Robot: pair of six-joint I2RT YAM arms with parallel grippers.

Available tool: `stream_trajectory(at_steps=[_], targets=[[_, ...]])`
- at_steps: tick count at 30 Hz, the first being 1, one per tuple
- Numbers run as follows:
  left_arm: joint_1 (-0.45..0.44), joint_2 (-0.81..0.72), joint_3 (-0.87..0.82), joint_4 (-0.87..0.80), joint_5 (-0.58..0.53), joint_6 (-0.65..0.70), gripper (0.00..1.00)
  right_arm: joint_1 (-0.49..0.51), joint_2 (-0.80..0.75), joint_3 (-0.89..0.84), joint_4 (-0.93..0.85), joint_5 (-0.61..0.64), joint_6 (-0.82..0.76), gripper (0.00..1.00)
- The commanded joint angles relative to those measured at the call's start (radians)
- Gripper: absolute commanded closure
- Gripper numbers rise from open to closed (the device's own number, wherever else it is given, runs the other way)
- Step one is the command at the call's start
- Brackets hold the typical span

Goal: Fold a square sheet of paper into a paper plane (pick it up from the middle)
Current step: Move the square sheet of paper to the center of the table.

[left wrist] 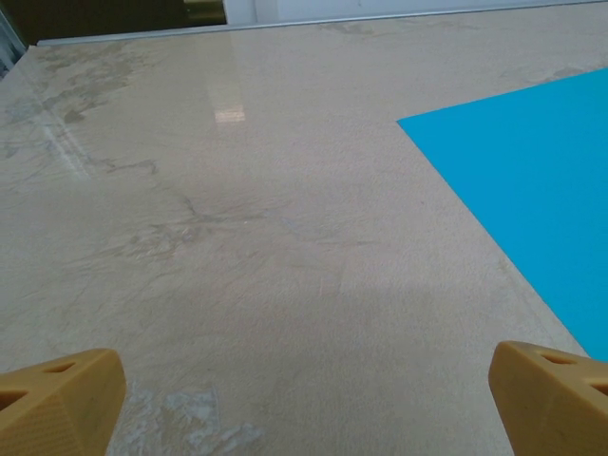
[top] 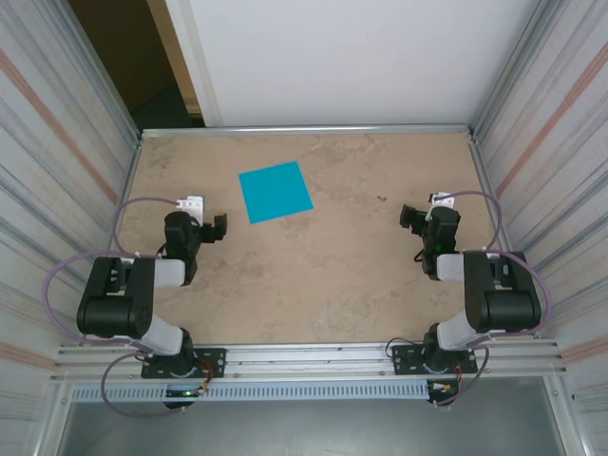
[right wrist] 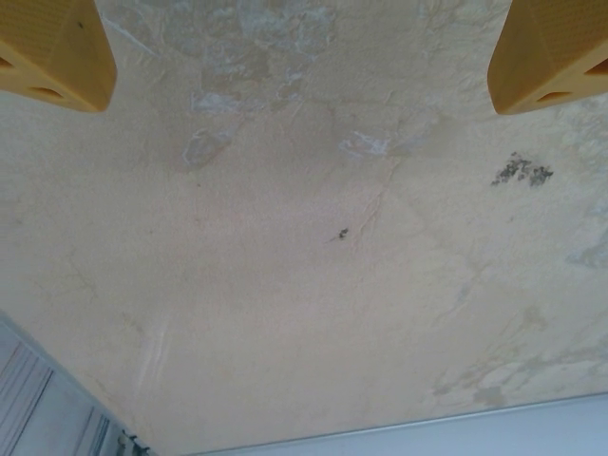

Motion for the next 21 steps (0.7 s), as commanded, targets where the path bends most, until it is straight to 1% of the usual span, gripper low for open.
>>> stream_trajectory(at_steps=[1,3,5,7,8,10,12,13,15,18,21], targets=[[-0.031,-0.115,0.002,-0.060,-0.112,0.021,0.01,0.020,-0.130,0.012,-0.105,0.068,-0.035,0.01],[-0.033,-0.193,0.037,-0.192,-0.124,-0.006,0.01,0.029,-0.196,0.024,-0.160,0.099,-0.023,0.01],[-0.033,-0.260,0.071,-0.307,-0.134,-0.052,0.01,0.028,-0.258,0.057,-0.246,0.104,0.031,0.01],[-0.033,-0.326,0.120,-0.431,-0.123,-0.119,0.01,0.032,-0.300,0.127,-0.396,0.089,0.085,0.01],[-0.033,-0.349,0.143,-0.485,-0.117,-0.165,0.01,0.036,-0.311,0.163,-0.468,0.070,0.117,0.01],[-0.033,-0.388,0.203,-0.621,-0.067,-0.263,0.01,0.040,-0.308,0.259,-0.633,-0.023,0.185,0.01],[-0.033,-0.408,0.244,-0.709,-0.014,-0.356,0.01,0.060,-0.275,0.332,-0.741,-0.084,0.247,0.01],[-0.033,-0.412,0.255,-0.733,0.004,-0.402,0.01,0.081,-0.255,0.362,-0.767,-0.106,0.272,0.01],[-0.033,-0.412,0.259,-0.751,0.024,-0.492,0.01,0.133,-0.197,0.428,-0.829,-0.106,0.347,0.01],[-0.033,-0.411,0.257,-0.753,0.088,-0.558,0.01,0.214,-0.065,0.573,-0.932,-0.190,0.408,0.01],[-0.033,-0.402,0.248,-0.729,0.159,-0.576,0.01,0.315,0.085,0.712,-0.986,-0.279,0.436,0.01]])
